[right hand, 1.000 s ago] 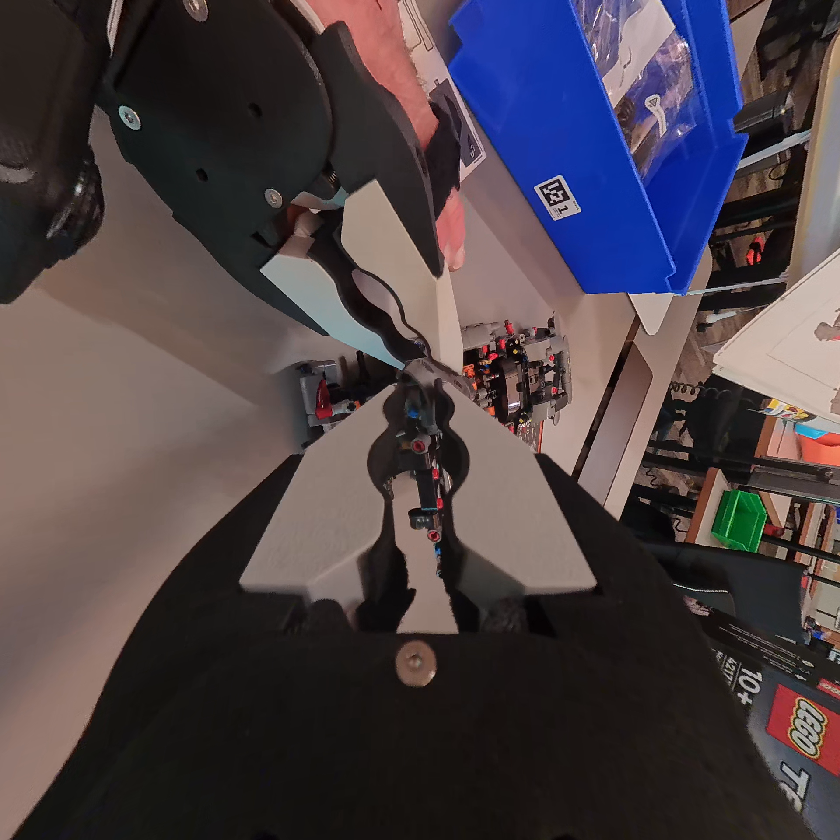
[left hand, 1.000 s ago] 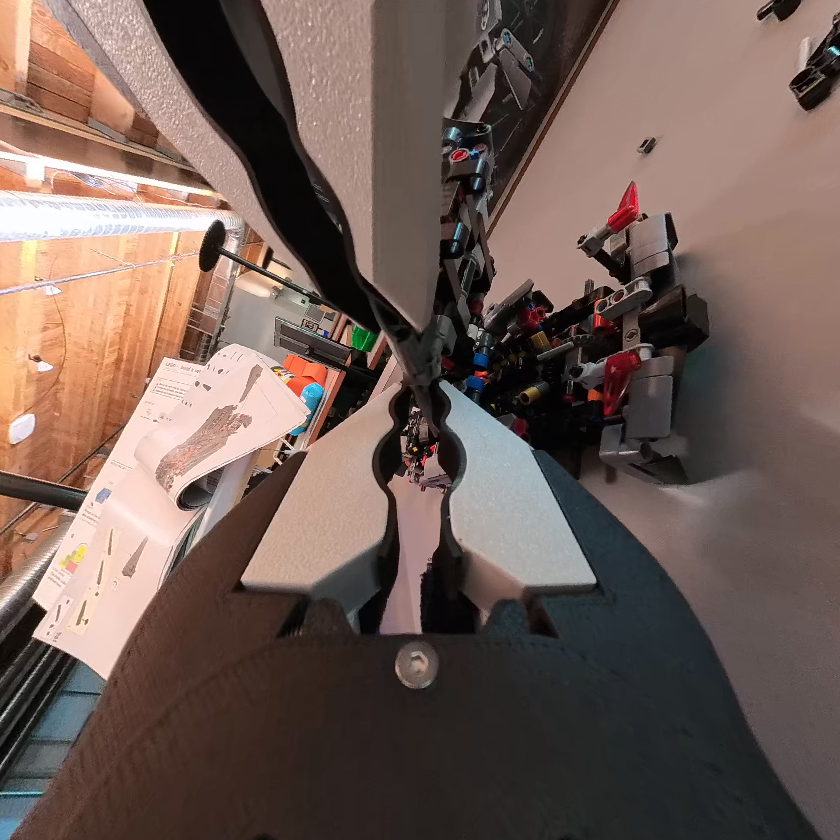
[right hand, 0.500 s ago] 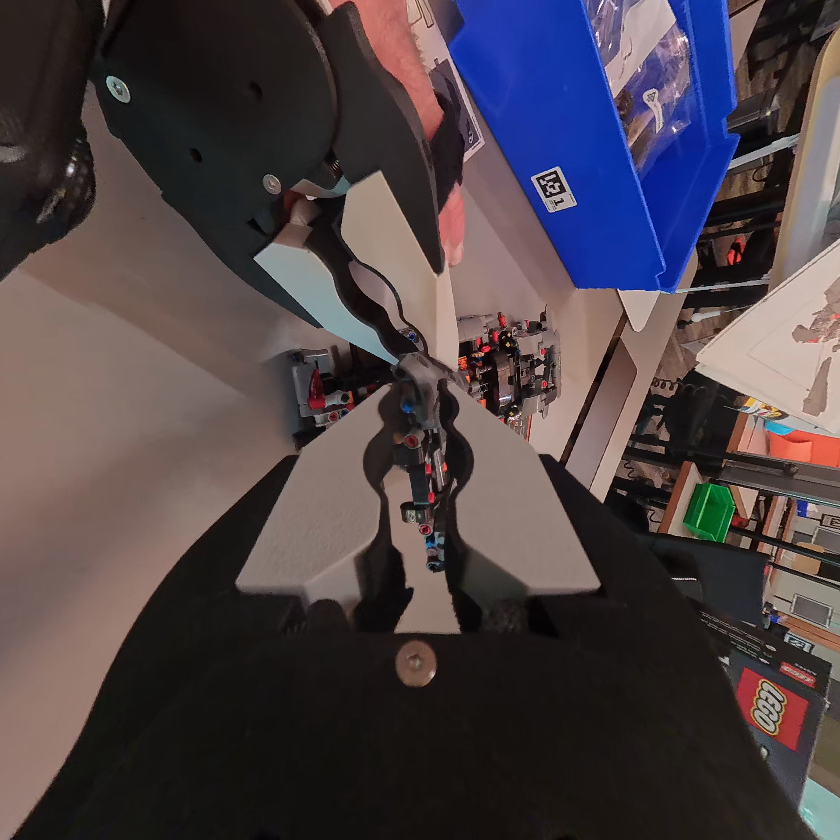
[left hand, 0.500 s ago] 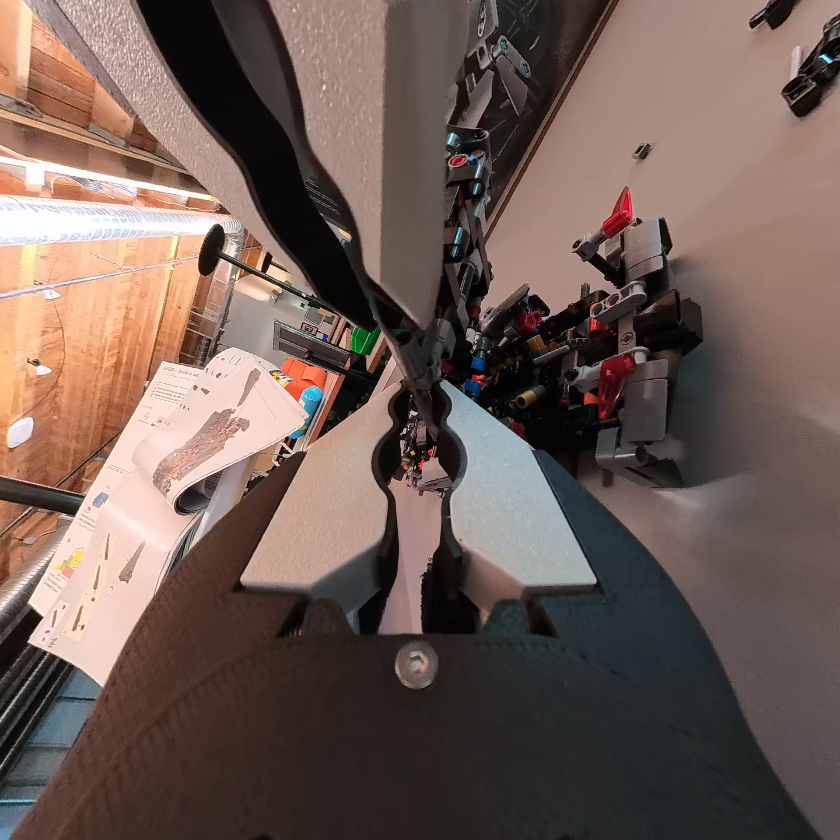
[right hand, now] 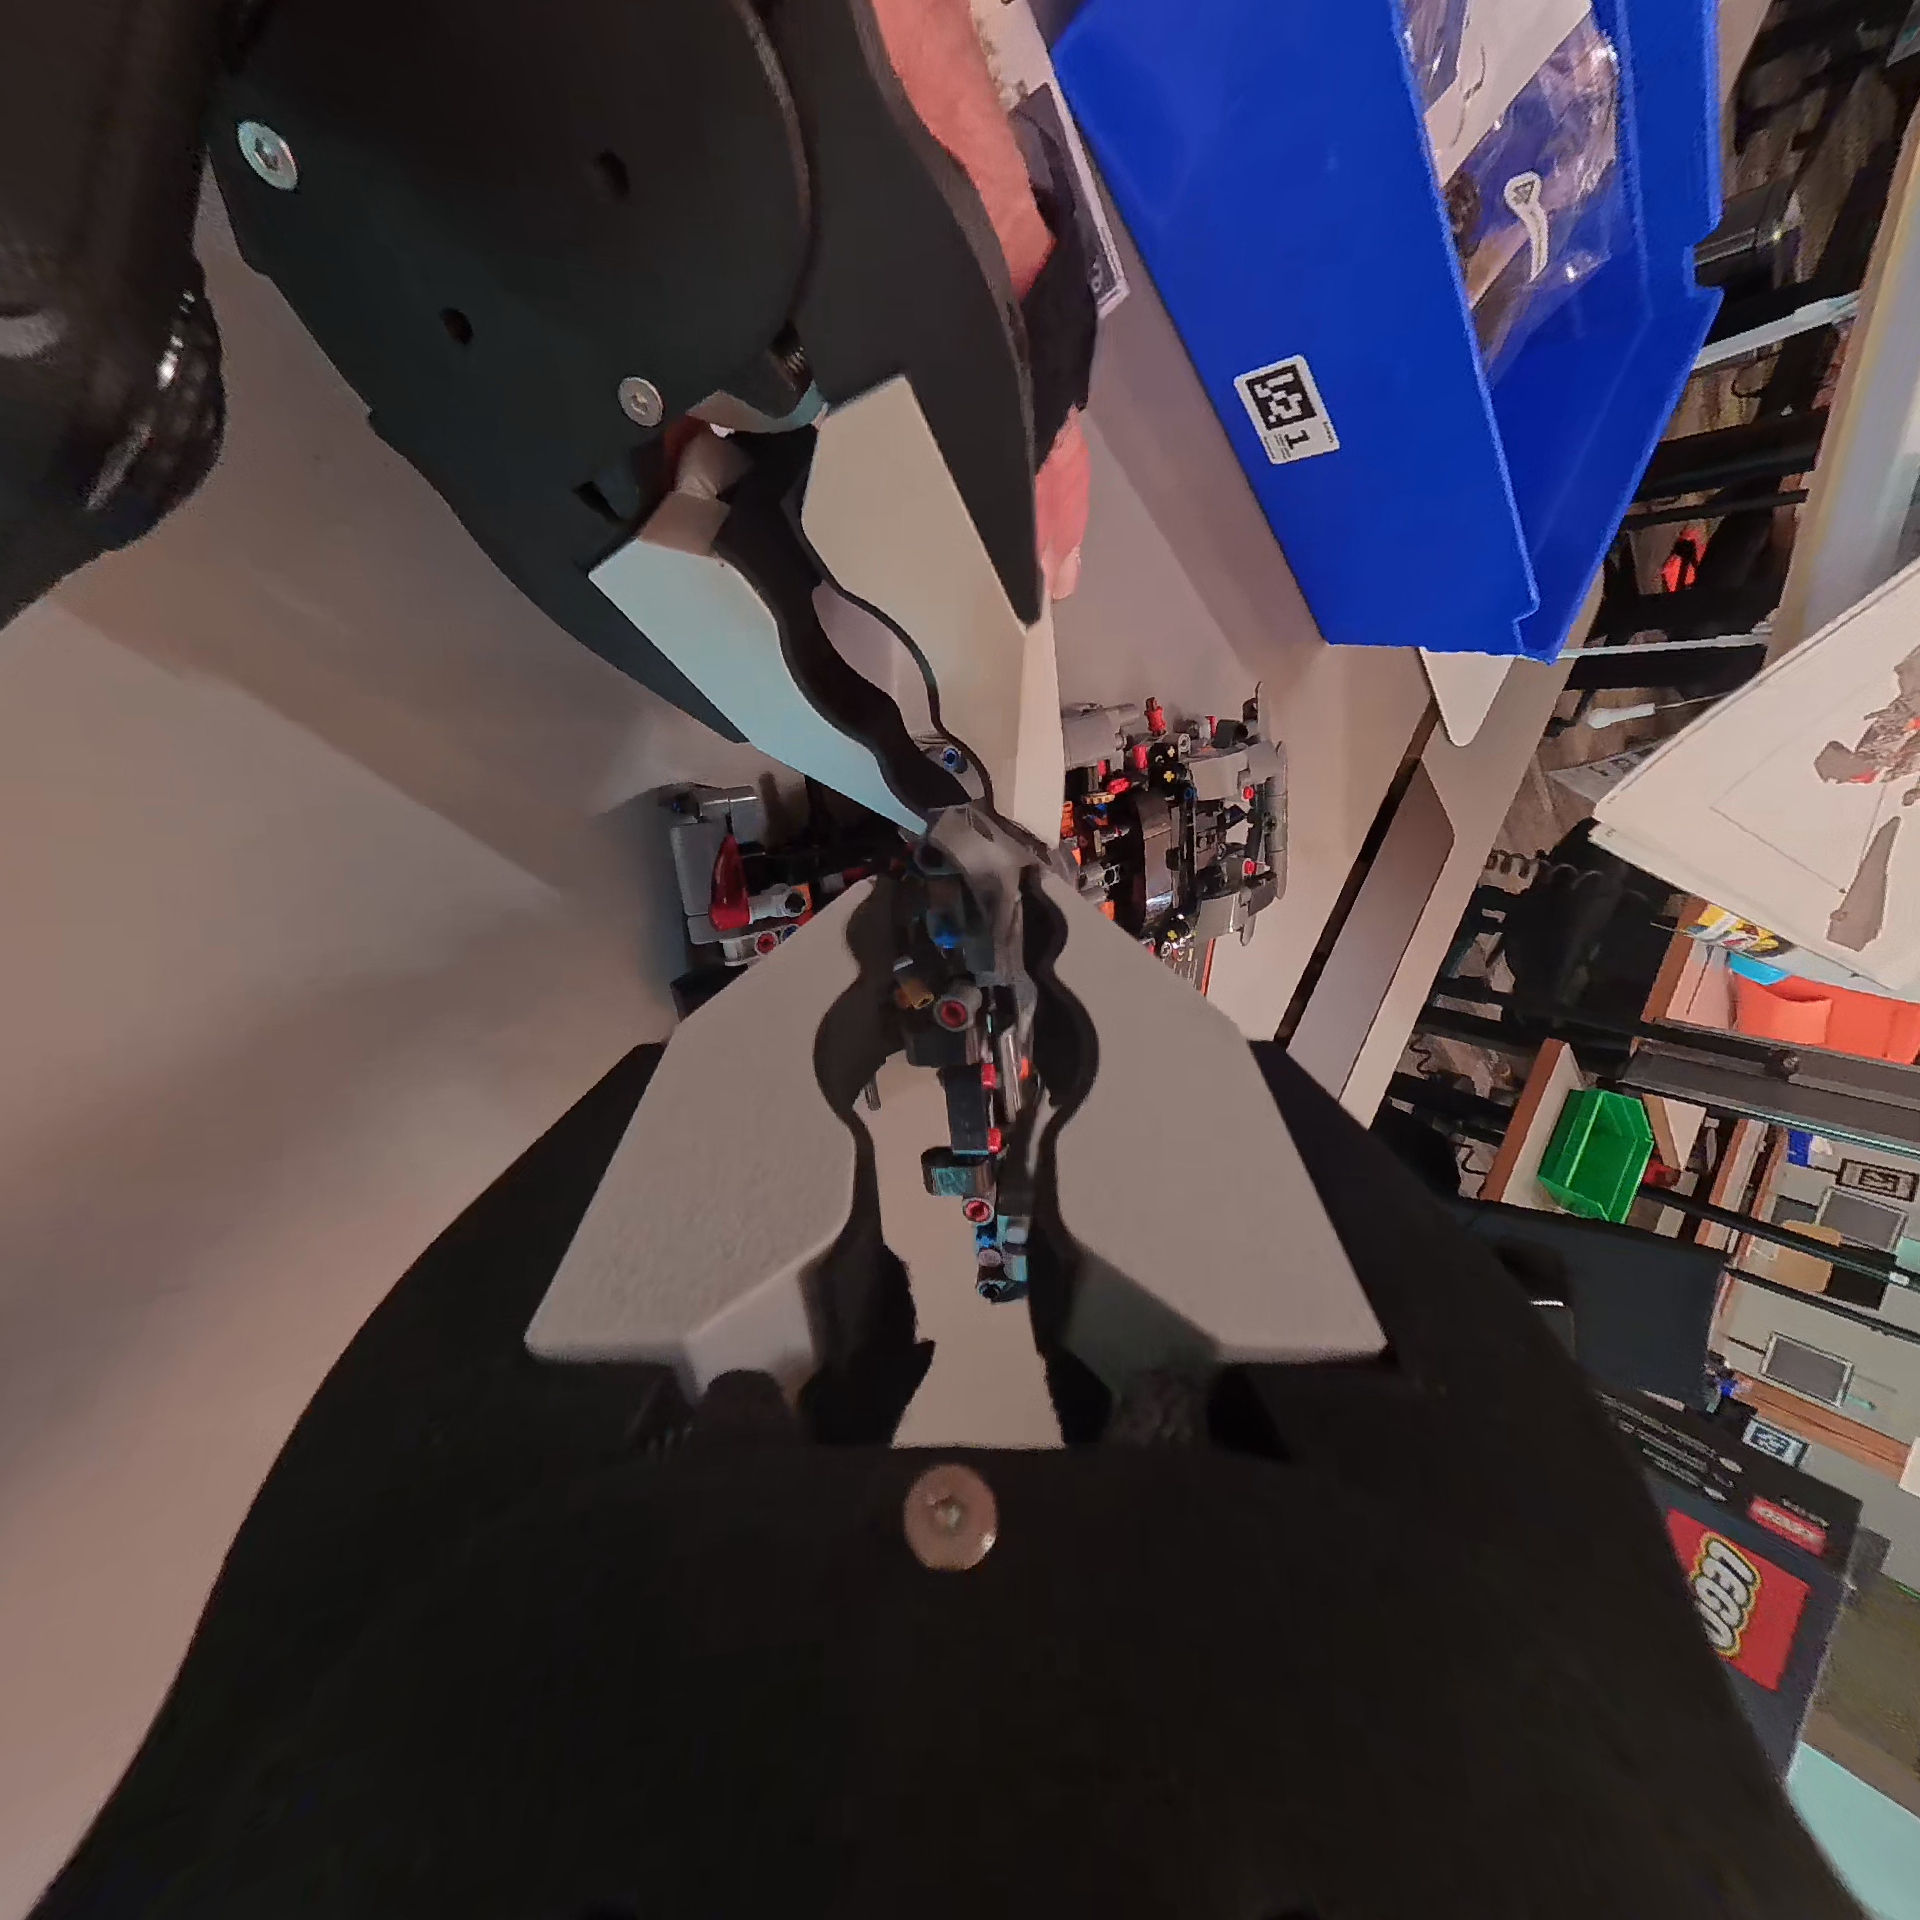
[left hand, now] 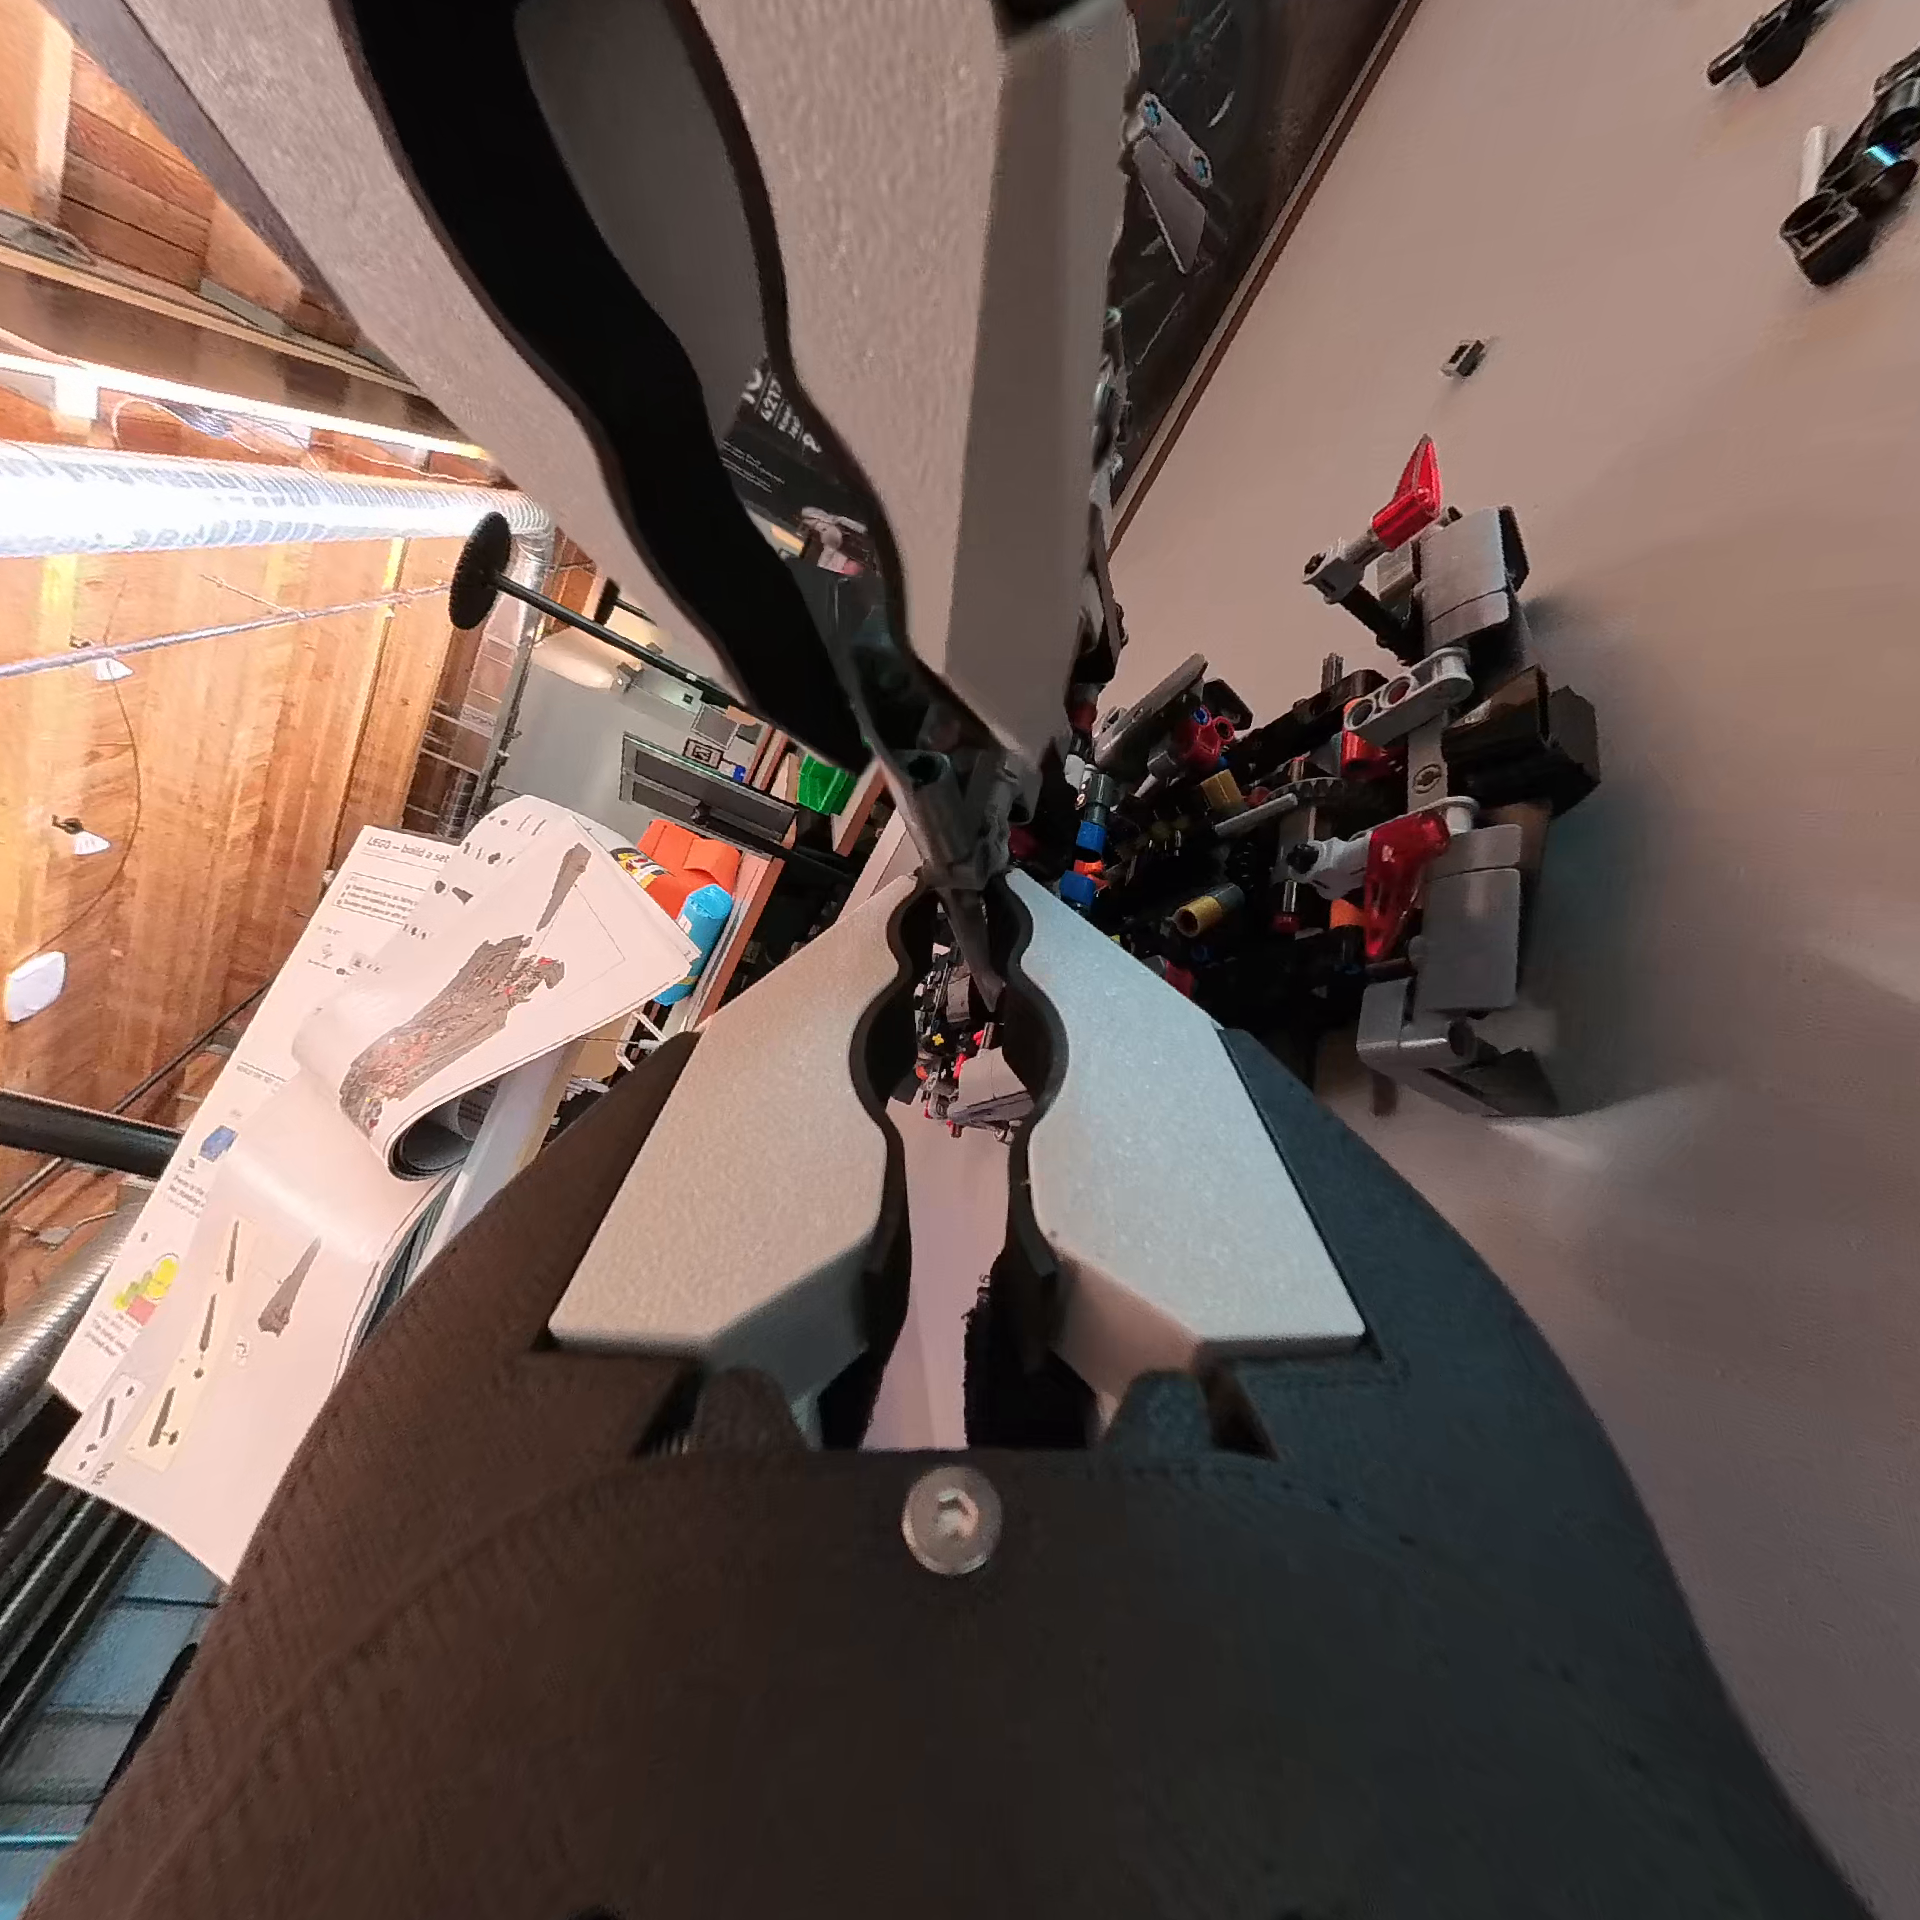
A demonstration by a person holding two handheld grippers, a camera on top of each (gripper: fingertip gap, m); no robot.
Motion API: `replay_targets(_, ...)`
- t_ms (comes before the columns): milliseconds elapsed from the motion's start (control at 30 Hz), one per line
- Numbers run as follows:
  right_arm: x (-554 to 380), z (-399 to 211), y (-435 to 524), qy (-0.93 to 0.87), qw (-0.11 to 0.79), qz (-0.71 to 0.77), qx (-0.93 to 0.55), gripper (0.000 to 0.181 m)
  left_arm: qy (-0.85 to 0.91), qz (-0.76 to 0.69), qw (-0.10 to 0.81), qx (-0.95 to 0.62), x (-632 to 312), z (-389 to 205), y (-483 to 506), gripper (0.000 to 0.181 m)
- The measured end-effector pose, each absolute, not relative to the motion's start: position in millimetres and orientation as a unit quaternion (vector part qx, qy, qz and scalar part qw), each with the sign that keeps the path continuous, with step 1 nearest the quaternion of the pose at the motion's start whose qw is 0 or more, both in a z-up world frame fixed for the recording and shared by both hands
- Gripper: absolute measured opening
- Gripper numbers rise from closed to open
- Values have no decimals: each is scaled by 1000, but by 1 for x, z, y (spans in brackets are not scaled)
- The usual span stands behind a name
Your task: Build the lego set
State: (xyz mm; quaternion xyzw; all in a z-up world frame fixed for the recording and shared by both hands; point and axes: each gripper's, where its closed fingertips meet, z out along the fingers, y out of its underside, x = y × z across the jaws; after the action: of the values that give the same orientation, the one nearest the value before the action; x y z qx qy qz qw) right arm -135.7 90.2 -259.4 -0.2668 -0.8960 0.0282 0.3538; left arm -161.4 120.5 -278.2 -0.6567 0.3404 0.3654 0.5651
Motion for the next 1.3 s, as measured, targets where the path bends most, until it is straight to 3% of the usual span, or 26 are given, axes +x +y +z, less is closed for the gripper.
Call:
replay_targets(467,-86,-191,116,-829,415,69,-368,39,368,316,555,-676,-160,-285,121,21)
replay_targets(667,-69,-218,132,-807,366,48,-461,34,413,272,525,-693,-174,-297,117,35)
replay_targets(867,-59,-266,94,-829,273,97,-478,29,446,239,486,-712,-206,-301,117,24)
replay_targets(967,-60,-292,86,-832,254,83,-486,31,468,199,457,-730,-214,-309,122,32)
replay_targets(1167,-77,-306,77,-796,293,117,-517,37,504,167,419,-737,-223,-324,137,36)
replay_targets(1300,-87,-308,72,-775,330,149,-518,34,529,147,389,-739,-229,-337,141,27)
